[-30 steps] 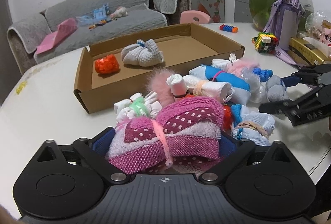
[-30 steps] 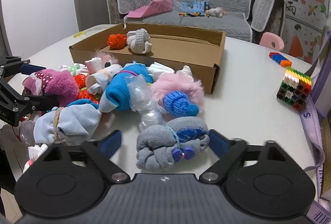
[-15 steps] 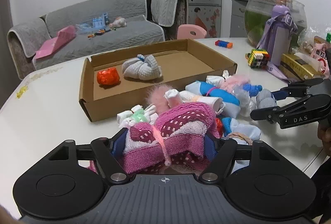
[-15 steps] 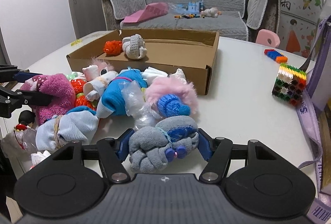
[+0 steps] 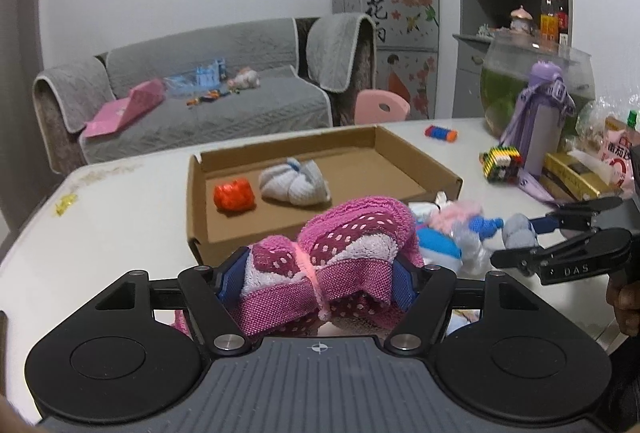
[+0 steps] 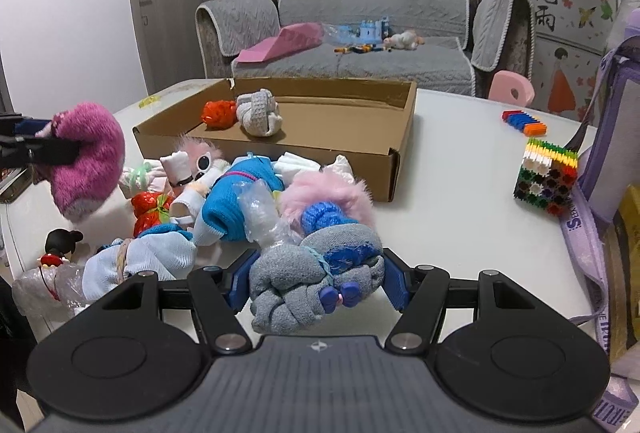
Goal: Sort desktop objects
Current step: 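Lift and carry both held bundles over the cardboard box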
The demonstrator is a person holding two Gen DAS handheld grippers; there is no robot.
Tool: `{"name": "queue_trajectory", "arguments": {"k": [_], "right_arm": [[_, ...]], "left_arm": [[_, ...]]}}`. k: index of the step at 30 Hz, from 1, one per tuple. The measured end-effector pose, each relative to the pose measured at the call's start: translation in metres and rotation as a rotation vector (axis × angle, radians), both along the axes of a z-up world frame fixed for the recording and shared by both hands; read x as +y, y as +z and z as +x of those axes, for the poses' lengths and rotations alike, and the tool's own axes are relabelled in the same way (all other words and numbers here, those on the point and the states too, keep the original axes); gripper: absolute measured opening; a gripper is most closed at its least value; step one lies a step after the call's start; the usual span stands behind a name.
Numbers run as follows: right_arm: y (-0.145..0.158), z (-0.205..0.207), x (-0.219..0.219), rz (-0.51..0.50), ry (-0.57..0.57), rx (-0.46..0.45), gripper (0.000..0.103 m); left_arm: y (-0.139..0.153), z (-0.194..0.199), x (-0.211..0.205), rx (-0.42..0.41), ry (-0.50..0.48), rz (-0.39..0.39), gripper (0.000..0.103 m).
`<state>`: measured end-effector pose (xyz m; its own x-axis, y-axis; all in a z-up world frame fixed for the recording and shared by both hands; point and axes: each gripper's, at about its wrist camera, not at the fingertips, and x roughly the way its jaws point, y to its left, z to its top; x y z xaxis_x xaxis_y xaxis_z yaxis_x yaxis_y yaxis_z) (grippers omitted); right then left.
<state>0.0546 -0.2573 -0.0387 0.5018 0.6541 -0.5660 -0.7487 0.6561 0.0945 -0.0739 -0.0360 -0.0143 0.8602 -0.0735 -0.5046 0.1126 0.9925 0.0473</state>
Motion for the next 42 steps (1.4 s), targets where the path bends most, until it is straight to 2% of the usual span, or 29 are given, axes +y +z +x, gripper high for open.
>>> {"name": "queue_trajectory", "arguments": {"k": [6, 17, 27, 32, 36, 39, 42], "right_arm": [[0.006, 0.000, -0.008, 0.029, -0.027, -0.020, 0.060], [0.042, 0.013, -0.021, 0.188, -0.061, -0.085, 0.060], [0.095, 0.052, 0.006, 0.259, -0.059, -0.175, 0.060], [0.114, 0.076, 0.028, 0.266, -0.036, -0.217, 0.060], [0.116, 0.096, 0.043, 0.267, -0.007, -0.230, 0.060], [0.109, 0.109, 0.059, 0.240, 0.018, -0.233, 0.060], [0.101, 0.119, 0.066, 0.232, 0.034, -0.217, 0.060]], "left_arm": [[0.012, 0.000, 0.005, -0.018, 0.018, 0.001, 0.074], [0.042, 0.024, 0.008, -0.065, 0.035, 0.008, 0.075], [0.083, 0.083, 0.018, -0.128, 0.078, -0.031, 0.075], [0.091, 0.115, 0.025, -0.140, 0.095, -0.050, 0.075], [0.090, 0.142, 0.031, -0.134, 0.104, -0.060, 0.075], [0.085, 0.162, 0.039, -0.126, 0.097, -0.094, 0.075], [0.076, 0.183, 0.045, -0.106, 0.096, -0.094, 0.075]]}}
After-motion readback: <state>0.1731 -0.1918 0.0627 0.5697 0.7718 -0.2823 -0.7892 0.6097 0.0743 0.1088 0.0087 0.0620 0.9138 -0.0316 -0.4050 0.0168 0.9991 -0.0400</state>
